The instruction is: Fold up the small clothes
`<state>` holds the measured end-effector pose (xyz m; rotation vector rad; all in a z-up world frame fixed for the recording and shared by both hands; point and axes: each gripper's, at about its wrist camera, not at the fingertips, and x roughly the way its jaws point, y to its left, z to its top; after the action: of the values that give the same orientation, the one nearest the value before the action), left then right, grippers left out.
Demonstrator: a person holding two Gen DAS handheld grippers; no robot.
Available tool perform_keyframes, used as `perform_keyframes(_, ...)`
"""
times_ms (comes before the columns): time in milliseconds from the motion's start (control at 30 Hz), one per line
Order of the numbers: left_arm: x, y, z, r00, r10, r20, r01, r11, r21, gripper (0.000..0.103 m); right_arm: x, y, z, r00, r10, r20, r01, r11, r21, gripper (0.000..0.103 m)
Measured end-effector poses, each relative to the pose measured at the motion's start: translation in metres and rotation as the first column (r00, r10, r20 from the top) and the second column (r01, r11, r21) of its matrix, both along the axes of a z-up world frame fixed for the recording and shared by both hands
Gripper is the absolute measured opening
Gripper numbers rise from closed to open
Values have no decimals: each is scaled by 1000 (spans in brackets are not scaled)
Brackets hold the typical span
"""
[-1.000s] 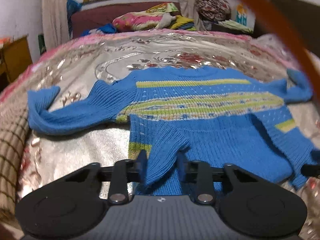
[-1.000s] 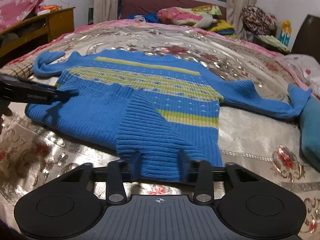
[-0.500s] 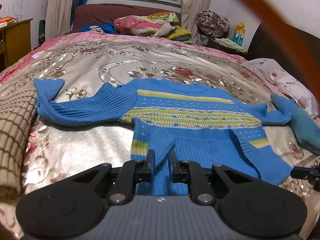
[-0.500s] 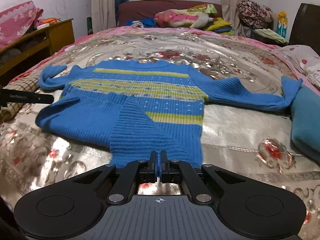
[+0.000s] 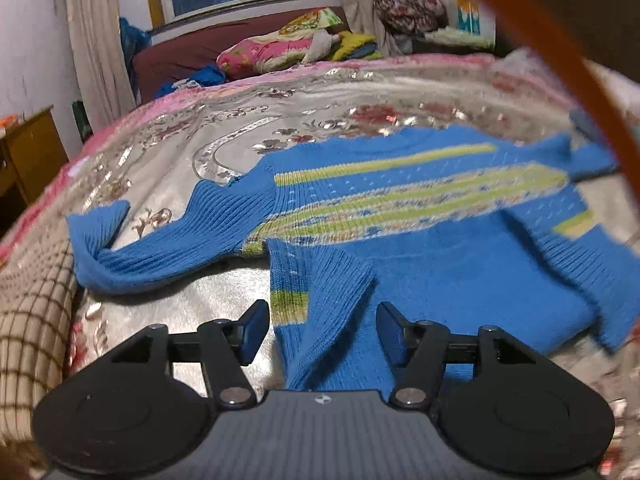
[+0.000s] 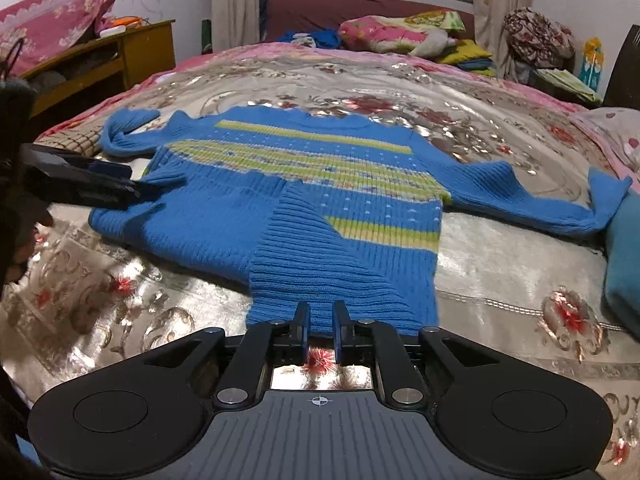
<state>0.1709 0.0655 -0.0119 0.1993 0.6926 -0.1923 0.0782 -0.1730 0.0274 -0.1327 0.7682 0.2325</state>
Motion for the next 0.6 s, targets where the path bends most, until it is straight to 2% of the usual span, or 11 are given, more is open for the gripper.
perform_keyframes(33,3,-2,-3,1000,6,1,-6,1000,13,64,1,0,-1,1000,-1,-2,1,1000,0,13)
perform_keyframes(67,5,-2,-3,1000,12,-1,-12,1000,13,59,2,0,-2,1000,-3,-3,3,1000,0,13)
perform_keyframes(100,6,-1,-2,1000,15,-5,-15,1000,-8,45,2,-1,-2,1000,-4,-4,4,1000,2,13)
perform_keyframes(133,7,2,-1,1000,19,-12,-19,999,-34,37,2,-2,-3,1000,-6,-5,6,1000,5,13)
perform_keyframes(167,8,3,1,1000,21,-19,-22,998,-58,21,3,-3,-3,1000,-8,-6,8,1000,7,13)
perform_keyframes(200,7,7,4,999,24,-23,-26,996,-85,18,2,-4,-4,1000,-10,-6,10,1000,10,13)
perform_keyframes(333,-3,22,17,999,-5,-34,-2,979,-203,16,-1,-8,-5,1000,-19,-6,19,1000,19,13)
perform_keyframes(467,-29,39,31,997,-67,-47,47,940,-339,16,-5,-13,-1,1000,-22,2,22,1000,18,13)
perform_keyframes(533,-50,48,38,995,-89,-50,62,920,-388,16,-9,-16,2,1000,-24,7,24,1000,14,13)
perform_keyframes(600,-68,55,41,994,-92,-54,63,914,-401,16,-11,-20,4,999,-33,6,32,999,11,13)
